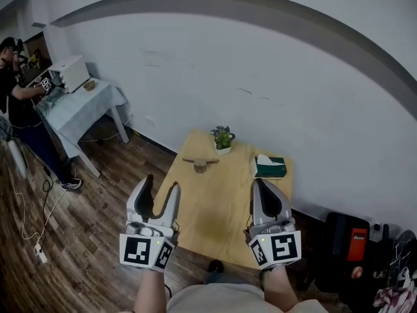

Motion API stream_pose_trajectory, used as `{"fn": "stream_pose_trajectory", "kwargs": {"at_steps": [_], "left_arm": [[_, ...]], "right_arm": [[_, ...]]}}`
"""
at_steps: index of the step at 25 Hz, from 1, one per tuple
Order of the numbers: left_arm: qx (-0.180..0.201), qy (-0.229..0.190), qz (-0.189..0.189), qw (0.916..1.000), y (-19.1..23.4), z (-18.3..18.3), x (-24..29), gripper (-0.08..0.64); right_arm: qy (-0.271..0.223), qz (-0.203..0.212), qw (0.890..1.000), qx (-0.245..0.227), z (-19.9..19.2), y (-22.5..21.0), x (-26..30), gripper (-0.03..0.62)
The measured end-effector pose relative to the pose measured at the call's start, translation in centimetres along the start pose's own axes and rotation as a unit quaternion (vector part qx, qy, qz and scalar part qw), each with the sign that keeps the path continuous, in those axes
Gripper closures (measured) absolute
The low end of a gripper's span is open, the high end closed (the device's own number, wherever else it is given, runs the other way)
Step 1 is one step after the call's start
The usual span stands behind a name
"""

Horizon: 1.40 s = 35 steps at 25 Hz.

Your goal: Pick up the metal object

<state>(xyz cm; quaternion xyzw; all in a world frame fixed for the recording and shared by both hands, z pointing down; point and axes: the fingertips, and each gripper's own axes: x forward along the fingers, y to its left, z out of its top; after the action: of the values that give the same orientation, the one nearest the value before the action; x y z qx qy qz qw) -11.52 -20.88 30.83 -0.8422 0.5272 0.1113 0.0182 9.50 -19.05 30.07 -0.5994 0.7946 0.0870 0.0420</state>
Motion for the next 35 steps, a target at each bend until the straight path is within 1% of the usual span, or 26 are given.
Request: {"fn": "stream_pose_trajectory", "kwargs": {"at_steps": [6,16,29,35], "left_arm": [[0.002,0.004,0.017,0.9999,0.1,-0.9,2.9,0.31],[0.014,0.027,0.035,0.9989,-0.2,-3.1,6.7,0.31],[0.01,0.087,0.057,0.9945,-0.1,-7.9,8.7,0.31],[0.007,0.11,0.059,0.9921,-0.2,-9.6,8.7,0.31]], "right_arm": [[-0.001,0.013,1.0,0.006,-0.8,-2.2,2.7,0.591],[0.013,0.034,0.999,0.02,-3.2,-5.1,6.4,0.591],[0.063,0.055,0.995,0.051,-8.8,-6.5,8.5,0.591],[0.073,0.056,0.994,0.065,-9.9,-6.7,8.7,0.591]]}}
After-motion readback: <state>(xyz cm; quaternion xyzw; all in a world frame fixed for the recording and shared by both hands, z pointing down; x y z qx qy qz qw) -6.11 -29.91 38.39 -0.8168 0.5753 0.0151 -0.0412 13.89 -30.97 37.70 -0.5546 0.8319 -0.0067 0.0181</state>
